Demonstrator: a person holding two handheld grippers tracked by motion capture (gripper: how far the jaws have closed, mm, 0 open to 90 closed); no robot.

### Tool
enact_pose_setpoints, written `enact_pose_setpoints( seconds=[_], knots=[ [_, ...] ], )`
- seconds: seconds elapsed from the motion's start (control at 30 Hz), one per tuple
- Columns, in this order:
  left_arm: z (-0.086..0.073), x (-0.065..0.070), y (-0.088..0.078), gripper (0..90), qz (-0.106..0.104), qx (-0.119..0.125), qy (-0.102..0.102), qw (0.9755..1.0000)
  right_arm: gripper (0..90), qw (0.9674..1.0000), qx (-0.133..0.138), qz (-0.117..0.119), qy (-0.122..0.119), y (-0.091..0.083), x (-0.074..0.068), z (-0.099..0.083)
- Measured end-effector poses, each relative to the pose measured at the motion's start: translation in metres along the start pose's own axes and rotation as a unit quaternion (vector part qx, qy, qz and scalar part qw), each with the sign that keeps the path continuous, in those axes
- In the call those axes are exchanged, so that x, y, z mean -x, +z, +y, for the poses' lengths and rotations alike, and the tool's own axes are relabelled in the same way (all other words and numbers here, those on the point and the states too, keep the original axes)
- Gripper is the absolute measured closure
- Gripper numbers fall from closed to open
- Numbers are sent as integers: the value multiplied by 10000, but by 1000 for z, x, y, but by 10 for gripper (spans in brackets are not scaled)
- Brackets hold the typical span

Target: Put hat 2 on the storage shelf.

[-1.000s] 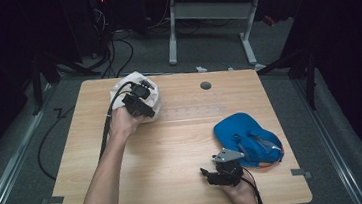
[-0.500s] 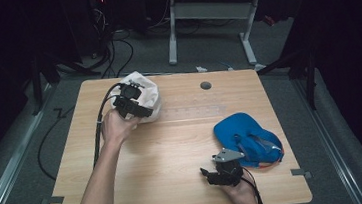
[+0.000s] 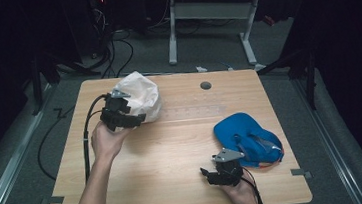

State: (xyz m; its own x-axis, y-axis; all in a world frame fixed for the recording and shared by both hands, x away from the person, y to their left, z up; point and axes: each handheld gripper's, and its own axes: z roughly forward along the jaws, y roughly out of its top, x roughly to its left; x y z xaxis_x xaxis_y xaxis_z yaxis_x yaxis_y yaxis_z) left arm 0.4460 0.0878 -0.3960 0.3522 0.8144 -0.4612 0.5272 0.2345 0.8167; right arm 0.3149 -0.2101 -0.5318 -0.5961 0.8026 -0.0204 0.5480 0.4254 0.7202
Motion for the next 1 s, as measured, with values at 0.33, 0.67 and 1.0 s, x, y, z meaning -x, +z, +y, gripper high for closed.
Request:
enact_pose_setpoints(
  seconds=[0.33,0.67,1.0],
  knots=[
    [-34,-1,-34,327,-321,267,-291,9987,340,10000,3,-1,14,0,0,0],
    [-90,-8,-44,294,-379,179,-566,9975,352,10000,13,18,-4,0,0,0],
    [-137,-19,-28,286,-74,190,-459,9987,338,10000,2,8,-8,0,-1,0]
  ],
)
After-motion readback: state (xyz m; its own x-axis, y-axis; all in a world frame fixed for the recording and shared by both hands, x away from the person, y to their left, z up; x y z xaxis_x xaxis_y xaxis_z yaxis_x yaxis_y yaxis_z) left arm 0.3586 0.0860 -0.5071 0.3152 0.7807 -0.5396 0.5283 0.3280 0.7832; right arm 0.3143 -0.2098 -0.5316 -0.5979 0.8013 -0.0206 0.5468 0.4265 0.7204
